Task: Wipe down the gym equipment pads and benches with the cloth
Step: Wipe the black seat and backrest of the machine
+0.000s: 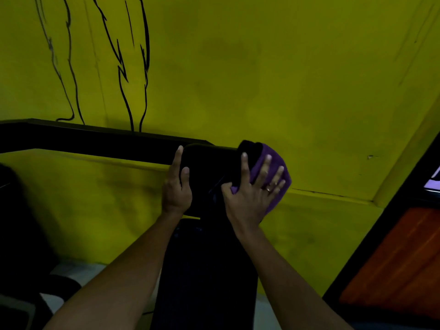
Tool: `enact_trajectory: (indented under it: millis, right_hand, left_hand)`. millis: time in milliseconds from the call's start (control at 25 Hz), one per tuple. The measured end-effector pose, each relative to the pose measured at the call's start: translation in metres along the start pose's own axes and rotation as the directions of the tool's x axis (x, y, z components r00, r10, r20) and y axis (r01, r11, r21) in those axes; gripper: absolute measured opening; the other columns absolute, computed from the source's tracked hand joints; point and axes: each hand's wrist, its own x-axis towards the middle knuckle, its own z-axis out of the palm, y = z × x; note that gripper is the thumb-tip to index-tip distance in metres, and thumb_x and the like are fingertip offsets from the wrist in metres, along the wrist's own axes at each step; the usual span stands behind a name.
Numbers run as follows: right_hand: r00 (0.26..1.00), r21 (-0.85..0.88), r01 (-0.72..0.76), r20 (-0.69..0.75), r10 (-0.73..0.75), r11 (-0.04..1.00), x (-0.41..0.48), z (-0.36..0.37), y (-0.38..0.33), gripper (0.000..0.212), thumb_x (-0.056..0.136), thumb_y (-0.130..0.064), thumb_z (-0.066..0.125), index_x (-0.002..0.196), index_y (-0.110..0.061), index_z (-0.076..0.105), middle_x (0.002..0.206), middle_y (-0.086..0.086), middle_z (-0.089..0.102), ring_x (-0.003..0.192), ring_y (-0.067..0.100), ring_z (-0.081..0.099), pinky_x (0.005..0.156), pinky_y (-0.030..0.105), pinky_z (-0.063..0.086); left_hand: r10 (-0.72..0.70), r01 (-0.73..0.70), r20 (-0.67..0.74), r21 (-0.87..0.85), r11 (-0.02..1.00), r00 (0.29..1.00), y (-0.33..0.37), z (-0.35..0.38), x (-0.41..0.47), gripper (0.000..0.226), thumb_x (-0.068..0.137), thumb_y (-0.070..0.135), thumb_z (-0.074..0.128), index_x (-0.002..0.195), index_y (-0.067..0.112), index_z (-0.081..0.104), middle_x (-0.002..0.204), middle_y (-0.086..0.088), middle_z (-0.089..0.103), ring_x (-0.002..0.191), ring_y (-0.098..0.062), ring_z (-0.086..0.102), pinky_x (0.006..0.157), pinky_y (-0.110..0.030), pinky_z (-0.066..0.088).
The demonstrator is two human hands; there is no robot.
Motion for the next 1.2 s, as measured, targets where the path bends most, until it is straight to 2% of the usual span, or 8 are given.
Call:
enact_trajectory:
  millis: [120, 320, 520, 600, 880, 1000, 1080, 1200]
  right_hand:
    - [0.962, -0.062, 0.269, 0.058, -0.266, 0.961, -0.004, 0.002, -0.011, 0.079, 0.083, -0.043, 0.055, 0.158, -0.035, 0.034, 0.168, 0.01, 0.022, 0.154, 0.046, 0.011, 0.122, 0.067, 0.009]
    - [0.691, -0.07, 0.721, 0.13, -0.711, 0.689, -0.021, -0.006, 0.058, 0.075, 0.087, -0.051, 0.064, 0.156, -0.036, 0.039, 0.167, 0.005, 0.026, 0.156, 0.034, 0.019, 0.124, 0.057, 0.018]
    - [0.892, -0.071, 0.45, 0.082, -0.444, 0.89, 0.021, -0.008, 0.015, 0.073, 0.09, -0.05, 0.055, 0.158, -0.033, 0.035, 0.169, 0.007, 0.021, 0.157, 0.035, 0.012, 0.125, 0.059, 0.009]
    - [0.887, -0.051, 0.454, 0.113, -0.447, 0.889, 0.027, 0.003, -0.024, 0.074, 0.092, -0.051, 0.049, 0.161, -0.034, 0.027, 0.17, 0.006, 0.017, 0.157, 0.036, 0.009, 0.124, 0.061, 0.007]
    - [0.43, -0.035, 0.9, 0.236, -0.872, 0.435, 0.007, 0.004, 0.032, 0.072, 0.095, -0.053, 0.051, 0.161, -0.033, 0.029, 0.171, 0.004, 0.013, 0.158, 0.031, 0.008, 0.124, 0.059, 0.014]
    - [0.51, -0.03, 0.857, 0.196, -0.837, 0.515, 0.024, 0.008, 0.014, 0.073, 0.094, -0.055, 0.048, 0.161, -0.032, 0.029, 0.171, 0.004, 0.014, 0.158, 0.03, 0.009, 0.125, 0.058, 0.013]
    - [0.6, -0.03, 0.796, 0.184, -0.779, 0.605, 0.03, 0.015, -0.017, 0.075, 0.092, -0.055, 0.046, 0.161, -0.032, 0.028, 0.171, 0.005, 0.013, 0.158, 0.031, 0.009, 0.124, 0.06, 0.01]
    - [0.588, -0.02, 0.802, 0.207, -0.782, 0.597, 0.029, 0.018, -0.031, 0.076, 0.091, -0.051, 0.043, 0.162, -0.032, 0.023, 0.171, 0.007, 0.009, 0.158, 0.032, 0.007, 0.124, 0.061, 0.009]
  left_hand:
    - [0.009, -0.009, 0.017, -0.01, 1.0, 1.0, -0.003, 0.0, 0.002, 0.052, 0.108, 0.034, 0.031, 0.159, 0.019, 0.03, 0.162, 0.01, 0.031, 0.144, 0.011, 0.027, 0.1, -0.002, 0.033]
    - [-0.006, 0.006, 0.023, 0.0, 1.0, 1.0, -0.002, -0.002, -0.001, 0.053, 0.109, 0.037, 0.032, 0.16, 0.027, 0.025, 0.164, 0.014, 0.026, 0.146, -0.011, 0.039, 0.096, -0.02, 0.045]
    - [-0.187, 0.187, 0.004, -0.004, 0.982, 0.982, 0.004, 0.0, -0.011, 0.055, 0.105, 0.05, 0.034, 0.158, 0.04, 0.025, 0.161, 0.017, 0.033, 0.132, -0.014, 0.05, 0.091, -0.036, 0.051]
    - [-0.311, 0.307, -0.063, -0.066, 0.949, 0.948, 0.001, 0.004, -0.022, 0.06, 0.099, 0.062, 0.032, 0.156, 0.042, 0.032, 0.154, 0.01, 0.046, 0.124, -0.02, 0.055, 0.09, -0.037, 0.052]
    - [-0.337, 0.326, -0.288, -0.084, 0.941, 0.897, -0.002, 0.019, -0.033, 0.054, 0.104, 0.053, 0.029, 0.147, 0.029, 0.052, 0.141, -0.002, 0.062, 0.116, -0.021, 0.06, 0.08, -0.02, 0.044]
    - [-0.242, 0.241, -0.31, -0.044, 0.97, 0.919, -0.008, 0.02, -0.034, 0.053, 0.107, 0.047, 0.029, 0.145, 0.02, 0.054, 0.138, -0.005, 0.063, 0.113, -0.019, 0.06, 0.079, -0.019, 0.044]
    - [-0.221, 0.231, -0.317, -0.006, 0.973, 0.922, -0.019, 0.024, -0.034, 0.063, 0.101, 0.046, 0.029, 0.137, 0.004, 0.06, 0.129, -0.018, 0.068, 0.107, -0.034, 0.066, 0.074, -0.028, 0.044]
    - [-0.318, 0.339, -0.287, 0.028, 0.94, 0.904, -0.019, 0.023, -0.03, 0.076, 0.095, 0.054, 0.022, 0.135, 0.001, 0.061, 0.125, -0.023, 0.068, 0.102, -0.042, 0.067, 0.072, -0.038, 0.046]
